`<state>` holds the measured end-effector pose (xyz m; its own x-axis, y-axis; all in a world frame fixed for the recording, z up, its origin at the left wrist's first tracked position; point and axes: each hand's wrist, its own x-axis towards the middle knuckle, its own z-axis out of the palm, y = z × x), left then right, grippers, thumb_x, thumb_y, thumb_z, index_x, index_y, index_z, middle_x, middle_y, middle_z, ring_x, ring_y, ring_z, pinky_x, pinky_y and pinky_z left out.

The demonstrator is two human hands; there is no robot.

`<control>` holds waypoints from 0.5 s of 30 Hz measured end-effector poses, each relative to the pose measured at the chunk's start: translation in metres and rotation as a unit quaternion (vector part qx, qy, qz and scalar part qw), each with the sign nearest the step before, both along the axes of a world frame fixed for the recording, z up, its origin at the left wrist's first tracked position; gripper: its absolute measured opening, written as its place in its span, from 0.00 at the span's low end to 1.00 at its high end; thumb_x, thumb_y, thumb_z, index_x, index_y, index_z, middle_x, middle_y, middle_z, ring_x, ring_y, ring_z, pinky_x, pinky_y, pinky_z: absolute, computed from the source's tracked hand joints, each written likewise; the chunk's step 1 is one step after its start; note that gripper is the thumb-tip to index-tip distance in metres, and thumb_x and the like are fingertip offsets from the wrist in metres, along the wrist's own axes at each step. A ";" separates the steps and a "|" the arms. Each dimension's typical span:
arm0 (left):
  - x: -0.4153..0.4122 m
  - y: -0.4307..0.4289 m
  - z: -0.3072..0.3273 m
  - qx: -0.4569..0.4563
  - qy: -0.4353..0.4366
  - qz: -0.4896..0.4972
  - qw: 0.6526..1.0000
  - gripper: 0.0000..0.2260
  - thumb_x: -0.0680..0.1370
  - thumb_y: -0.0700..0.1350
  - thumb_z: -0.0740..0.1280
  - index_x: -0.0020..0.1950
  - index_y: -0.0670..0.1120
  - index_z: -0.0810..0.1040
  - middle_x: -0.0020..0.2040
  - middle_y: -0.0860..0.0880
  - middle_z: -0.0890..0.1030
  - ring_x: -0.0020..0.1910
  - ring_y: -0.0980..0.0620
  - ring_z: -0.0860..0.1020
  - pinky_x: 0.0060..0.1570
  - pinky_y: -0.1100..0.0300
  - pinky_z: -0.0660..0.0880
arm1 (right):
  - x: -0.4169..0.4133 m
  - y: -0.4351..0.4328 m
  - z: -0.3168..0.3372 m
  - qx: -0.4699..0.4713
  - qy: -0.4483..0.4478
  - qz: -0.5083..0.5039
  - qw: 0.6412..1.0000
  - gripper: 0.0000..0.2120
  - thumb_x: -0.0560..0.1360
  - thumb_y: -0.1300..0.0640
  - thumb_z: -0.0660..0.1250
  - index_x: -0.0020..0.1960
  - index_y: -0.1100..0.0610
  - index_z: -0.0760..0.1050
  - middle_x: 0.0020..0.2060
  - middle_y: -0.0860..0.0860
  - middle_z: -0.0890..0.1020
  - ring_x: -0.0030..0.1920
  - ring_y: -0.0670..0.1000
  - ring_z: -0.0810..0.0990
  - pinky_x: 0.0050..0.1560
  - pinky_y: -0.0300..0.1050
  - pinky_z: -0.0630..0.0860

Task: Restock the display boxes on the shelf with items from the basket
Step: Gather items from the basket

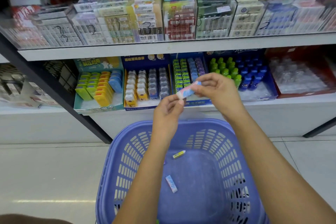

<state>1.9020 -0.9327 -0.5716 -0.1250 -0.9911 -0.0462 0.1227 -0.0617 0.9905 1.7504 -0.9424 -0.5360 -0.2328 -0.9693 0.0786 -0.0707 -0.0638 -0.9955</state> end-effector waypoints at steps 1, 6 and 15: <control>-0.001 -0.002 -0.002 -0.052 -0.117 -0.011 0.992 0.10 0.80 0.43 0.64 0.61 0.47 0.76 0.57 0.52 0.80 0.56 0.58 0.78 0.56 0.65 0.71 | -0.008 -0.002 0.002 -0.018 0.036 -0.049 0.998 0.08 0.68 0.63 0.75 0.44 0.56 0.79 0.36 0.50 0.82 0.33 0.42 0.81 0.37 0.33 0.78; -0.002 -0.010 -0.020 -0.205 -0.459 -0.118 0.856 0.26 0.80 0.44 0.61 0.77 0.45 0.58 0.77 0.49 0.58 0.77 0.52 0.52 0.72 0.64 0.49 | -0.032 -0.015 -0.003 -0.046 0.295 -0.080 0.951 0.09 0.73 0.60 0.71 0.53 0.57 0.82 0.42 0.48 0.82 0.42 0.46 0.81 0.48 0.37 0.77; -0.002 -0.007 -0.030 -0.224 -0.486 -0.128 0.835 0.29 0.79 0.44 0.63 0.78 0.45 0.54 0.78 0.50 0.54 0.77 0.53 0.50 0.75 0.60 0.49 | -0.028 -0.032 -0.015 -0.090 0.379 -0.021 0.921 0.08 0.71 0.61 0.72 0.50 0.60 0.83 0.46 0.54 0.85 0.44 0.48 0.82 0.50 0.34 0.76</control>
